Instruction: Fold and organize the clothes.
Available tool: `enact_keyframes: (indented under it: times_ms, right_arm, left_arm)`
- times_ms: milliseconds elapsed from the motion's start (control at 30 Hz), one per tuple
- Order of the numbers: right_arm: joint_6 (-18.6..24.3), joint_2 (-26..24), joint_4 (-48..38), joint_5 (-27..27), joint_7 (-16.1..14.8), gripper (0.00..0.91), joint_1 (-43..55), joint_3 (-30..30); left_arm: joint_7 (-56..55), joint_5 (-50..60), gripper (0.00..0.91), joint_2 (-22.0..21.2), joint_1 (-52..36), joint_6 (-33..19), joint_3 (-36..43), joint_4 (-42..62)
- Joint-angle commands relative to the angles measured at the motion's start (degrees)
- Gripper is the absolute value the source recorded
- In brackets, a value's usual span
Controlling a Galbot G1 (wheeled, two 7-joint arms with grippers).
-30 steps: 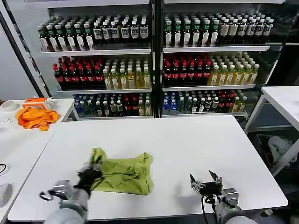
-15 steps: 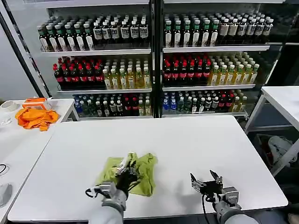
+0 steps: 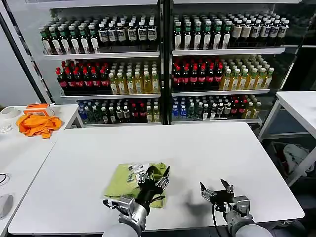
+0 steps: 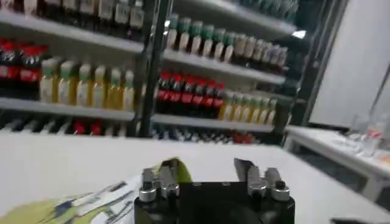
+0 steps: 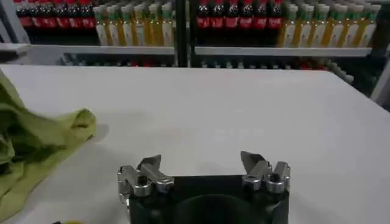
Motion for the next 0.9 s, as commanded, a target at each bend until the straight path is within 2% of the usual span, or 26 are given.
enact_keyframes:
  times_ms: [33,233,367,500,600,900]
  right_arm:
    - [-0.02,0.3,-0.32,-0.01,-0.04,0.907,0.46,-0.44]
    - [0.04,0.25,-0.98,-0.03,-0.04,0.907,0.78,-0.62]
    - [-0.06,0.26,-0.93,-0.02,-0.01,0.907,1.07,-0.9]
    - [-0.06,0.2,-0.79,-0.02,0.0,0.907,1.0,-0.9]
    - [-0.01,0.13,-0.59,-0.03,-0.04,0.907,0.55,-0.54]
    - [0.1,0.19,0.16,-0.23,-0.02,0.907,-0.58,0.12]
  left_arm:
    - [-1.12,-4.82,0.907,4.91,2.0,-0.32,-10.93,-4.48]
    - [0.05,-16.69,0.907,8.38,4.93,0.51,-19.07,-7.53]
    - [-0.6,-14.09,0.907,9.06,3.76,3.08,-20.69,-3.97]
    - [-0.5,-13.84,0.907,10.25,3.09,6.33,-20.25,3.84]
    - [-0.31,-14.06,0.907,10.43,3.59,7.32,-19.08,5.26]
    - [0.59,-13.63,0.907,8.46,1.3,6.87,-16.75,10.42]
